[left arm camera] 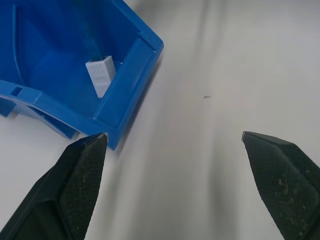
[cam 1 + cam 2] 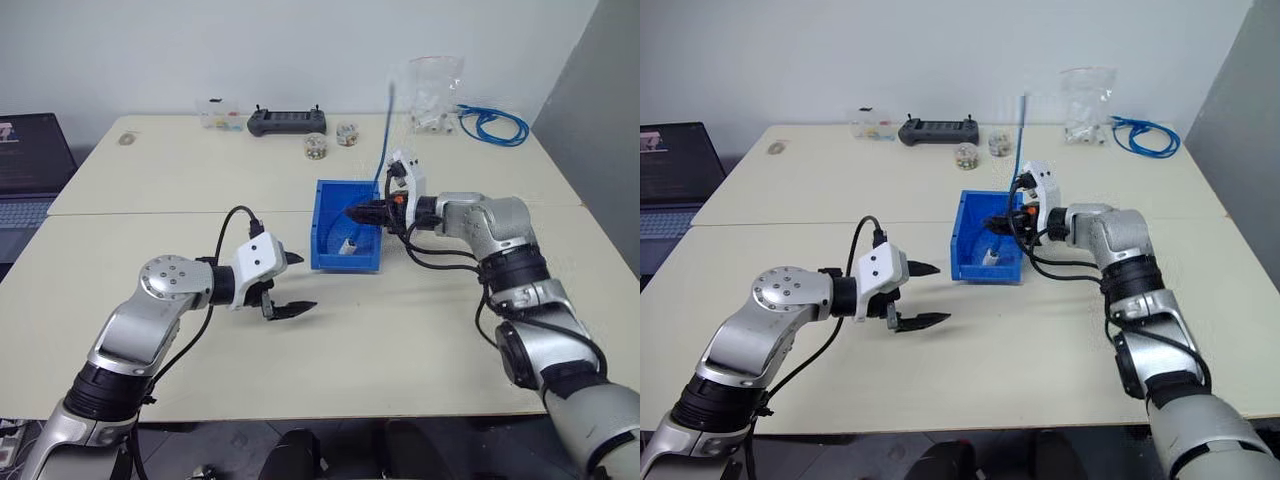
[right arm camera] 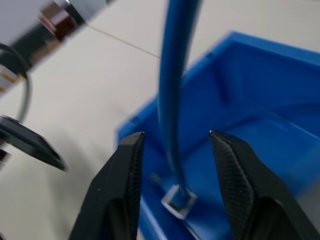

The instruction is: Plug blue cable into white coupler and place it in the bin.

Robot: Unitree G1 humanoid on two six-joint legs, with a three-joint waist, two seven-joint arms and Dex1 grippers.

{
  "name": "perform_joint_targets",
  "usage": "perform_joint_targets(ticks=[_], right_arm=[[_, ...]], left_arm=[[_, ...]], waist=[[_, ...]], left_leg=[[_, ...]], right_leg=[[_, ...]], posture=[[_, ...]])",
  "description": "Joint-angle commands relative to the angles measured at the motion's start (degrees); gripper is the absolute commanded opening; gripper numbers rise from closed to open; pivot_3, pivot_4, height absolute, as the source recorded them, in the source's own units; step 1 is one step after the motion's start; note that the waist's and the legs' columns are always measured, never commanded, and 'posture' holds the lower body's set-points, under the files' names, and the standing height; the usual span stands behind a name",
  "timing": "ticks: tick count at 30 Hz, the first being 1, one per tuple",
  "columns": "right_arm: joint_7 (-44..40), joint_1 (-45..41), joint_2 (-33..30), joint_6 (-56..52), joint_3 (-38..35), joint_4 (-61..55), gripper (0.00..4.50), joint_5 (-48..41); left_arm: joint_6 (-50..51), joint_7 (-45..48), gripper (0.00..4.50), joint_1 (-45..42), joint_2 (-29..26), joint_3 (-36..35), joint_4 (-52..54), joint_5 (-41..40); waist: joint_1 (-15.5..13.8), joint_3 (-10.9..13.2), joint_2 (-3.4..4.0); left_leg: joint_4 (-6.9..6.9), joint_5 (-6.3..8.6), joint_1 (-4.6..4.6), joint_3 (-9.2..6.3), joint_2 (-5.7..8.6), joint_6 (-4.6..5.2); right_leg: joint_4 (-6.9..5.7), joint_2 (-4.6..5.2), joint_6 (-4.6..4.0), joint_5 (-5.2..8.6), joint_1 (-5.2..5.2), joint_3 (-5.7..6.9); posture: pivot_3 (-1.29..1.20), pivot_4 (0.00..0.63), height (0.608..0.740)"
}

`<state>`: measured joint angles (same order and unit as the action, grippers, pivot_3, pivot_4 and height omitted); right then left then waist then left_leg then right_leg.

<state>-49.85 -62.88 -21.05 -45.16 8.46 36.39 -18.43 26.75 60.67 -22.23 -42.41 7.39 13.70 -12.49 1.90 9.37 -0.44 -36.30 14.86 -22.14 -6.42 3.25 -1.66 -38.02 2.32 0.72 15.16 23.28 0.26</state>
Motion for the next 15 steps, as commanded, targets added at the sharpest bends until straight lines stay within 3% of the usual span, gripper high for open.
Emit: perform_joint_targets(ticks=[1, 3, 6, 12, 15], right_arm=[[-7.21, -3.72, -3.65, 3.31, 1.34, 0.26, 3.27, 2.28], [-10.36, -3.77, -5.99, 3.19, 2.09, -1.51, 3.89, 2.77], [-14.75, -1.92, -9.95, 3.94, 3.56, -6.02, 4.47, 3.71], [-16.22, 8.28, -16.13, 8.94, 1.30, -22.90, 4.47, 3.09], [-14.68, 20.31, -18.99, 5.69, -5.24, -40.66, 4.47, -2.65]], left_arm=[[-1.19, -0.32, 4.50, -1.00, -0.22, -0.52, 0.56, -0.23], [-1.35, -0.67, 4.50, -1.36, -0.03, -0.71, -0.03, -0.17], [-1.82, -1.56, 4.50, -2.26, 0.50, -0.86, -1.82, 0.14], [-3.05, -4.70, 4.50, -3.32, 1.86, -3.72, -5.35, -0.42], [-1.32, -7.83, 4.50, -2.54, 1.77, -7.44, -5.41, -1.42]], waist=[[-0.08, 0.02, -0.01], [-0.07, 0.02, -0.02], [-0.12, 0.04, -0.02], [-0.21, 0.05, -0.05], [-0.07, 0.07, -0.07]], left_leg=[[-0.01, 0.00, -0.02, 0.02, 0.03, 0.00], [-0.02, 0.06, -0.02, 0.05, 0.03, 0.09], [-0.02, 0.09, -0.02, 0.02, 0.02, 0.15], [-0.10, 0.10, -0.02, -0.08, -0.05, 0.16], [-0.13, 0.09, -0.03, -0.06, -0.06, 0.15]], right_leg=[[0.02, 0.02, 0.01, 0.01, 0.00, -0.01], [0.03, 0.05, 0.02, 0.01, 0.00, -0.04], [-0.01, 0.05, 0.03, 0.01, 0.01, -0.02], [-0.08, 0.02, 0.04, 0.01, -0.01, 0.12], [-0.12, 0.02, 0.04, 0.00, 0.00, 0.09]], posture=[[0.00, 0.150, 0.740], [0.00, 0.150, 0.740], [0.00, 0.150, 0.740], [0.00, 0.150, 0.740], [0.00, 0.150, 0.740]])
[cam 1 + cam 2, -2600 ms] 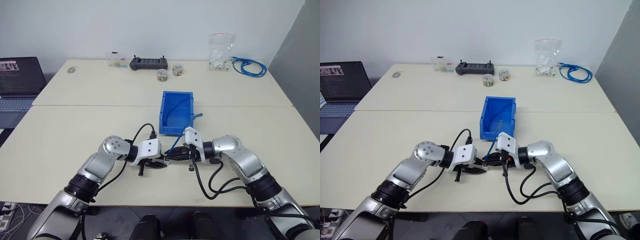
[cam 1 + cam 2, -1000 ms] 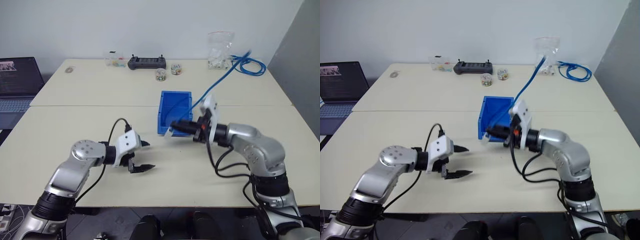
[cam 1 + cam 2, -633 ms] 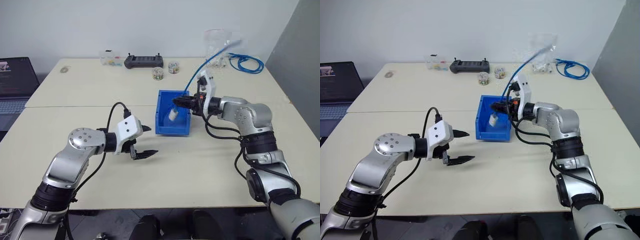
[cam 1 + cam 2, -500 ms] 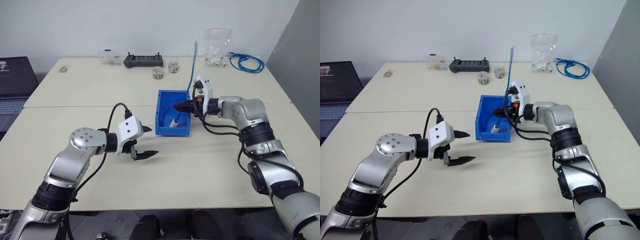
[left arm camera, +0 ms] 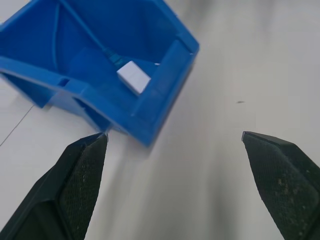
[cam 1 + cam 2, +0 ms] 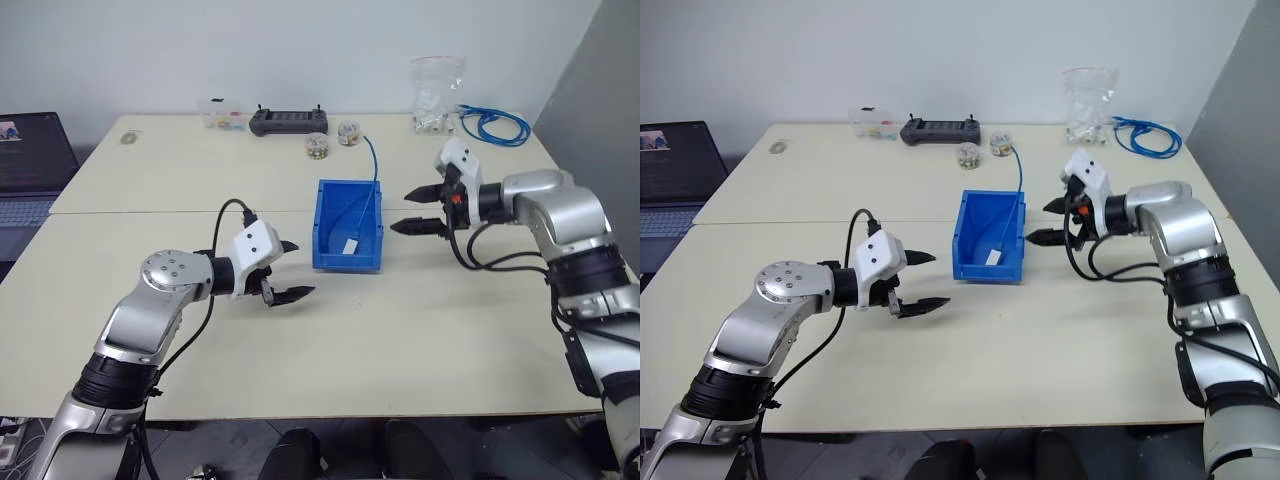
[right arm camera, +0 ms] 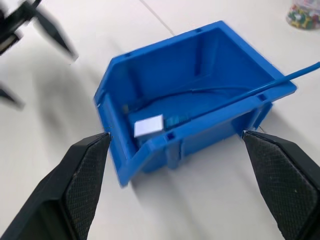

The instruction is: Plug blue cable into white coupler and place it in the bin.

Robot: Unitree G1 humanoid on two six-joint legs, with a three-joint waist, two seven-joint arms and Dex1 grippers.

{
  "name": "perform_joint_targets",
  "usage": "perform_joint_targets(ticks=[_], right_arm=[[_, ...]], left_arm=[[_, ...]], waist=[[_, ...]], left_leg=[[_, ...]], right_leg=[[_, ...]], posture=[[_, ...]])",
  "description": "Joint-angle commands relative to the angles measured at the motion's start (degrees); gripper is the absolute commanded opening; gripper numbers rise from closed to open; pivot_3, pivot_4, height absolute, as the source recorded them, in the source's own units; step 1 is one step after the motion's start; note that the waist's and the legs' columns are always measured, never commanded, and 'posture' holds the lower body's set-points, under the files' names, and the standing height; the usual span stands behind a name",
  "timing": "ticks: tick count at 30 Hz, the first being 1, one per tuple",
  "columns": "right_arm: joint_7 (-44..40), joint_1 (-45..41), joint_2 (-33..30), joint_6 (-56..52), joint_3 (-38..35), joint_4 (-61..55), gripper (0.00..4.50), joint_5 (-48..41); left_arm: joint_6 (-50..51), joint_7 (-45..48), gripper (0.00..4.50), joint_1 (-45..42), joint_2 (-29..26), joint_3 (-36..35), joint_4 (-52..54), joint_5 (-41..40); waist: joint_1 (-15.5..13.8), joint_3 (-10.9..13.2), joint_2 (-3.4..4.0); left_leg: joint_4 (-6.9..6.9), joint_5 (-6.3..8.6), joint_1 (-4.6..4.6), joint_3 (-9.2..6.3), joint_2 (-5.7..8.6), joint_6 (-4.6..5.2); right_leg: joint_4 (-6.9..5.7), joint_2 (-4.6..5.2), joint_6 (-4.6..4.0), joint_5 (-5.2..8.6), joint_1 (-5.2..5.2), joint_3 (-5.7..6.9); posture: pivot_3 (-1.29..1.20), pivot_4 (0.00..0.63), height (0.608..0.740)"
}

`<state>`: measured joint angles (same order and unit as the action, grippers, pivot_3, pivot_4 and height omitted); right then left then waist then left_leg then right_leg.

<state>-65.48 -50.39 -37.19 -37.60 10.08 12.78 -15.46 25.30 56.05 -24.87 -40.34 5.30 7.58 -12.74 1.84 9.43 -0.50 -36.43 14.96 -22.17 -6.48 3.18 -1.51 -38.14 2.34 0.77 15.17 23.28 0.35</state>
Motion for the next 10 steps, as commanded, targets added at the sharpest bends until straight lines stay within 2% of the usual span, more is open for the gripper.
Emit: perform_joint_targets(ticks=[1, 4, 10], right_arm=[[1.73, 12.44, -3.93, -3.55, -8.97, -23.19, 4.47, -7.32], [6.54, 20.50, -4.32, -7.59, -13.14, -33.27, 4.47, -10.00], [12.70, 26.29, -3.32, -11.52, -16.54, -39.84, 4.47, -13.78]], left_arm=[[0.53, -4.24, 4.50, 0.25, -0.40, -6.40, 0.82, -1.25], [1.73, -4.55, 4.50, 0.53, -0.86, -7.69, 1.09, -2.42], [1.24, -3.17, 4.50, 0.24, -0.88, -8.30, -0.51, -4.00]], waist=[[-0.15, 0.00, 0.00], [-0.30, 0.02, 0.00], [-0.40, 0.06, -0.08]], left_leg=[[-0.06, 0.00, -0.05, -0.05, -0.02, -0.01], [-0.46, 0.01, -0.48, -0.18, -0.15, -0.06], [-0.60, -0.02, -0.38, -0.12, -0.01, 0.05]], right_leg=[[0.00, 0.00, 0.00, 0.00, 0.00, -0.04], [0.04, -0.03, 0.01, 0.01, 0.05, 0.18], [0.08, 0.03, 0.30, -0.16, -0.07, 0.07]], posture=[[0.00, 0.150, 0.740], [0.00, 0.150, 0.740], [0.00, 0.150, 0.740]])
